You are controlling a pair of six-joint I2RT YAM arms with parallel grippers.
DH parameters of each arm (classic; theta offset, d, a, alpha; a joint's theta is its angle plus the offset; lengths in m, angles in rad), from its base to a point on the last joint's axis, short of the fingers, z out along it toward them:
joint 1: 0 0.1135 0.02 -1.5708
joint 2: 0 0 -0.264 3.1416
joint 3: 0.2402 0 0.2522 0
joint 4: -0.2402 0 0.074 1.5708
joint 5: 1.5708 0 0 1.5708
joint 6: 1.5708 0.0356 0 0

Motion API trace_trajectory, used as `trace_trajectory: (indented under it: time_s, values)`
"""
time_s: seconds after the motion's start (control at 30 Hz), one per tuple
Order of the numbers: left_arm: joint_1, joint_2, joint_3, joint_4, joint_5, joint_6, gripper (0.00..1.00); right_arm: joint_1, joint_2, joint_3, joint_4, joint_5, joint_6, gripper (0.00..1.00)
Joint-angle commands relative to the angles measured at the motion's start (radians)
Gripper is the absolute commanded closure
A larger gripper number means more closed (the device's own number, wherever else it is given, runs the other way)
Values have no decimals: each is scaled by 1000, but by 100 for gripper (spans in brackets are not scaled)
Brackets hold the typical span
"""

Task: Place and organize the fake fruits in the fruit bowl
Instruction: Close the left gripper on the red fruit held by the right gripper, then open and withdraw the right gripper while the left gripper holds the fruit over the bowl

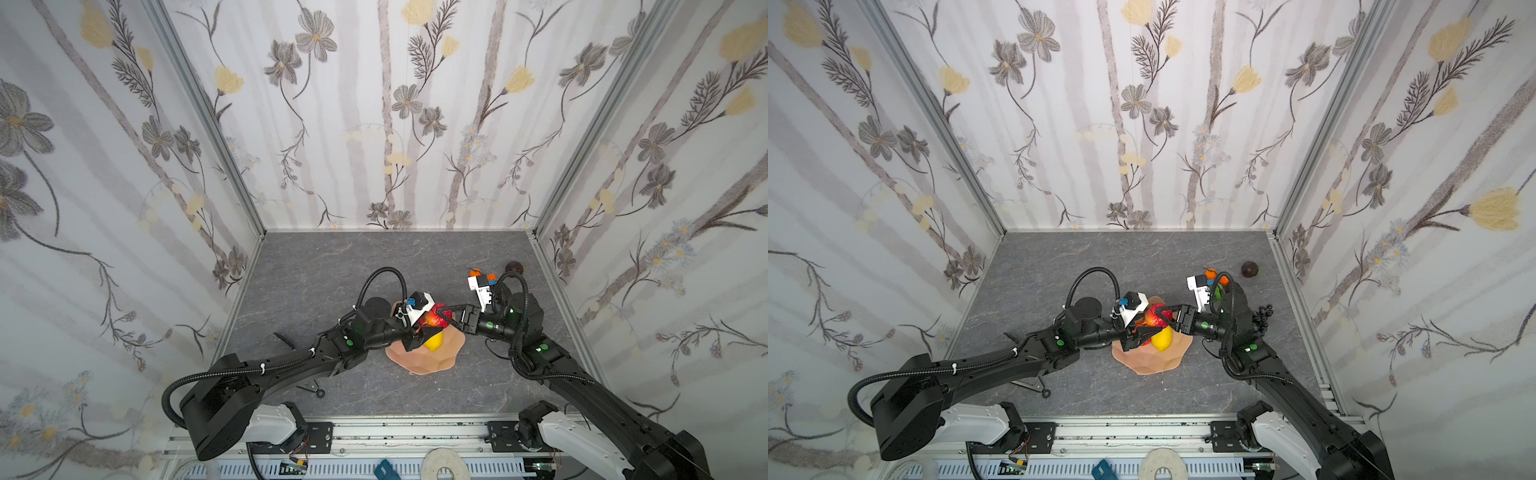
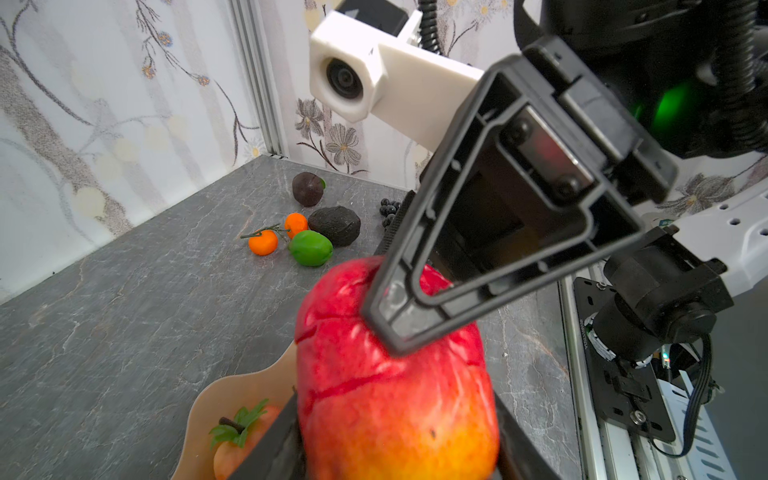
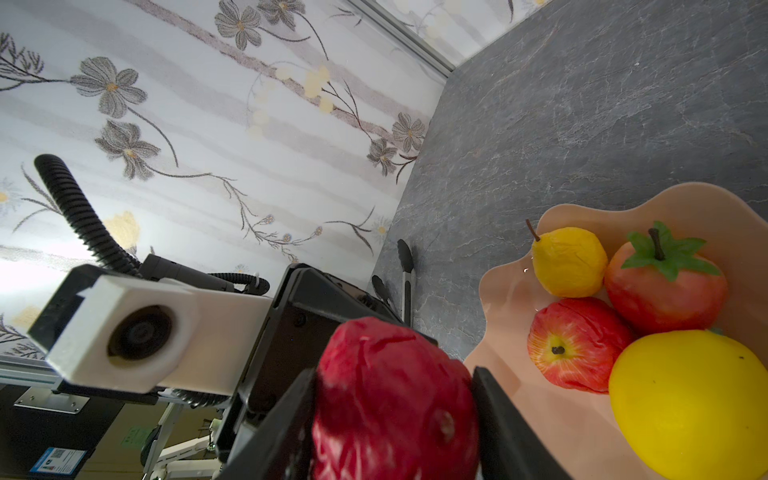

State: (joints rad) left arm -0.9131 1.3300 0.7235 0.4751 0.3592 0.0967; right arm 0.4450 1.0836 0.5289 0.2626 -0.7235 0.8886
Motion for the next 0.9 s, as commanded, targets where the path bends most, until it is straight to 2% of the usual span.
trace_trajectory:
  time_s: [0.0, 0.23, 0.4, 0.57, 0.7, 0.87]
  values:
    - [-2, 0, 12, 24, 17, -6, 50, 4, 5, -1, 58, -1, 1, 43]
    - [-2, -3, 36, -50, -9, 2, 51, 2, -12, 9, 18, 30, -36, 24]
    - [-2, -29, 104, -276, -95, 3, 53, -40, -68, 39, -139, 111, -144, 15]
    - [-5, -67, 179, -563, -205, -54, 55, -133, -177, 16, -262, 261, -250, 13]
    - [-10, -66, 233, -787, -292, -119, 55, -177, -220, -13, -296, 313, -294, 13]
    - [-12, -49, 320, -1043, -328, -184, 55, -183, -232, -43, -299, 328, -315, 13]
